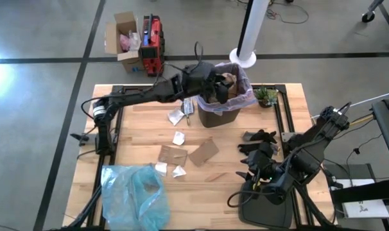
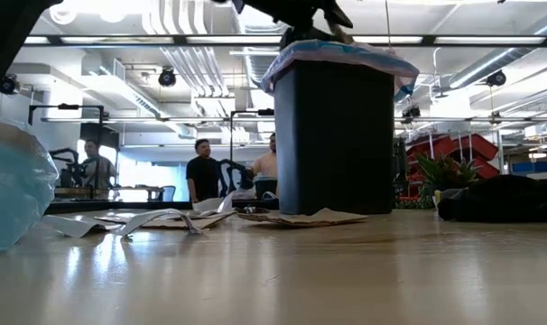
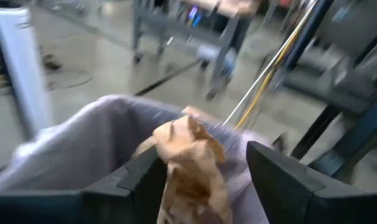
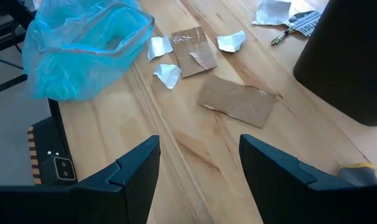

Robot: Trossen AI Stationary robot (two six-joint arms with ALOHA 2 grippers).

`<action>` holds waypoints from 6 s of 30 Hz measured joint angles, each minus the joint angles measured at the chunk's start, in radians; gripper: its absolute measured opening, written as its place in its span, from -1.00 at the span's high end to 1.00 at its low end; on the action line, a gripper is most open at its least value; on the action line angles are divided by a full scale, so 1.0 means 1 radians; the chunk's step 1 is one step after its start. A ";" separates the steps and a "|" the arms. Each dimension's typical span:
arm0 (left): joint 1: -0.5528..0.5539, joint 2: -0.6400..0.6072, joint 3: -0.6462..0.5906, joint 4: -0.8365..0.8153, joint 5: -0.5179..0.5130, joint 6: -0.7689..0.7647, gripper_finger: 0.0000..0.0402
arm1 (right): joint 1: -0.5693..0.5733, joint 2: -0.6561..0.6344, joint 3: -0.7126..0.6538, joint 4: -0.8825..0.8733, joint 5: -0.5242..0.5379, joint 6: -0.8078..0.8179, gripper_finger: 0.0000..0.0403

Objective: Place trash/remove bag and relplace
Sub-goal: Put the brown paper napkin into the trash bin, then put the white paper into the trash bin, then put the cardboard into the trash bin

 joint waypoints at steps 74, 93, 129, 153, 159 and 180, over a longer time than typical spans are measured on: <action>-0.103 -0.297 0.056 -1.322 -0.192 -0.072 -0.62 | -0.031 0.031 -0.008 0.069 0.128 -0.075 -0.02; 0.138 -0.246 -0.728 -0.572 -0.055 -0.118 -0.55 | -0.035 0.076 -0.009 0.149 0.061 0.072 -0.02; 0.156 -0.173 -0.735 -0.462 0.134 0.043 0.87 | -0.081 -0.072 -0.009 -0.110 0.005 0.188 -0.02; 0.026 -0.594 -0.705 0.462 0.124 -0.135 0.99 | -0.092 -0.118 -0.009 -0.196 0.182 0.088 -0.02; 0.025 -0.430 -0.538 0.387 0.123 -0.139 0.96 | -0.092 -0.114 -0.009 -0.195 0.180 0.071 -0.02; 0.023 -0.070 0.162 -0.437 -0.005 0.372 -0.20 | -0.087 -0.112 -0.009 -0.180 0.130 0.072 -0.02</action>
